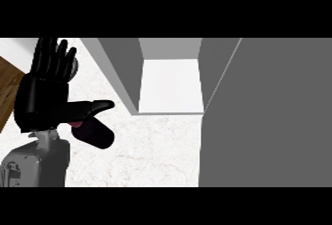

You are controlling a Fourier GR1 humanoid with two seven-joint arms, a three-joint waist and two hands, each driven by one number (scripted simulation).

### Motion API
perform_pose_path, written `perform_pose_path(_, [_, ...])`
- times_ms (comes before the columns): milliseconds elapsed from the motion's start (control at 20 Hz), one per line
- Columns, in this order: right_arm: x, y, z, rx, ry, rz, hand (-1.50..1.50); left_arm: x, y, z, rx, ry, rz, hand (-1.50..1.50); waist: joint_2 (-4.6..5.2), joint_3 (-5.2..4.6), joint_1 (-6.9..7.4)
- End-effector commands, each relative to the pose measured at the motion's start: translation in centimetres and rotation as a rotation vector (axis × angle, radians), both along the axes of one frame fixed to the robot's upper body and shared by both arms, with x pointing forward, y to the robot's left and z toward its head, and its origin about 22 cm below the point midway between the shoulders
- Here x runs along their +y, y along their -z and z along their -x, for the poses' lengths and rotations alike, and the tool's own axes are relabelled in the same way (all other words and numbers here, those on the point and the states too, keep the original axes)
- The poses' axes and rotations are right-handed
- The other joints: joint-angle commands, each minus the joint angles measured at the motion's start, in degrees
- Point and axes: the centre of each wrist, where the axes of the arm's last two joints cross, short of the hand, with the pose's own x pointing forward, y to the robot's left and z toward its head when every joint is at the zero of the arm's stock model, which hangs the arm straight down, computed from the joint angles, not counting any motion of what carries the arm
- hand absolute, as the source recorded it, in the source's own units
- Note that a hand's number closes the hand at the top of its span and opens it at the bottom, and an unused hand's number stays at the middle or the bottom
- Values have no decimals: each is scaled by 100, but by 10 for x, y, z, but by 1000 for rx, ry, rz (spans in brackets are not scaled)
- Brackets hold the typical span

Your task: Pick up the wine, place it into the cabinet and close the cabinet

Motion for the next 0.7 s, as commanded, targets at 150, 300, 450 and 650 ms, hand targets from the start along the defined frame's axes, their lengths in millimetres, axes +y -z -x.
perform_pose_path(150, [1, -19, 11, 3, -27, -6, -150, -24, 4, -11, 31, -6, 23, -150, -1, -1, 38])
perform_pose_path(300, [1, -42, 24, 13, -22, -14, -150, -30, -11, -8, 21, 10, 37, -150, -4, -2, 42])
perform_pose_path(450, [5, -24, 13, 21, -30, 0, -150, -28, -1, -5, 22, 8, 26, -150, -3, -1, 50])
perform_pose_path(650, [-3, -20, 18, 26, -26, -8, -150, -27, -17, 6, 34, -8, 32, -150, -7, 0, 50])
